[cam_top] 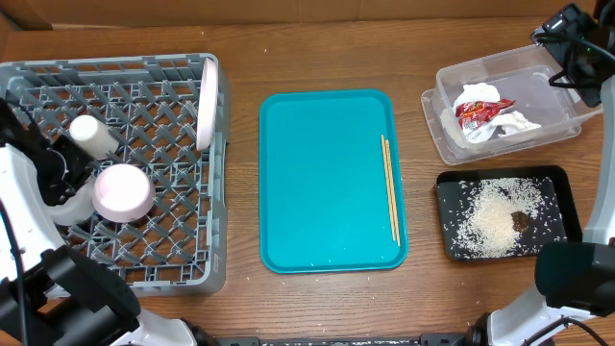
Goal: Sort waste into correct bins and load items into the dishwasher
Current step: 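Lower the pink bowl into the rack and open left gripper, then move left gripper to the chopsticks on the teal tray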
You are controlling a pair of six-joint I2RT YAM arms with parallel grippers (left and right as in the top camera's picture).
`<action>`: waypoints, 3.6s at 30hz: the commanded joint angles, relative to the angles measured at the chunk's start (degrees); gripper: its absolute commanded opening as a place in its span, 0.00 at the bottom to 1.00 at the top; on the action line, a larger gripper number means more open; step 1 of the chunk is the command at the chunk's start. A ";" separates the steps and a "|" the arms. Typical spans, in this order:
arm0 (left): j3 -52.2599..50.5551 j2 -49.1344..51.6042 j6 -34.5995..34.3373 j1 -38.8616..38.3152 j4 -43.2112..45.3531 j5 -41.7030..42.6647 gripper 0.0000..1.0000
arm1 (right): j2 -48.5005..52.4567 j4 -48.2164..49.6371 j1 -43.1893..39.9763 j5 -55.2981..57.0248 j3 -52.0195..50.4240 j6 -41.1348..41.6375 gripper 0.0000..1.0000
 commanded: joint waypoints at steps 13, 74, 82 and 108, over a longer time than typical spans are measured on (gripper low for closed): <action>-3.43 5.42 -0.02 -0.24 1.88 -3.48 0.04 | -0.42 0.28 0.15 0.17 -0.02 -0.15 1.00; 13.60 0.63 -18.91 -75.10 12.20 -22.16 0.64 | -0.42 0.28 0.15 0.17 -0.02 -0.15 1.00; 13.60 12.68 -29.86 -78.38 14.75 -25.70 0.52 | -0.42 0.28 0.15 0.17 -0.02 -0.17 1.00; 13.49 26.10 -28.89 -83.54 25.22 -28.68 0.45 | -0.42 0.28 0.15 0.17 -0.02 -0.15 1.00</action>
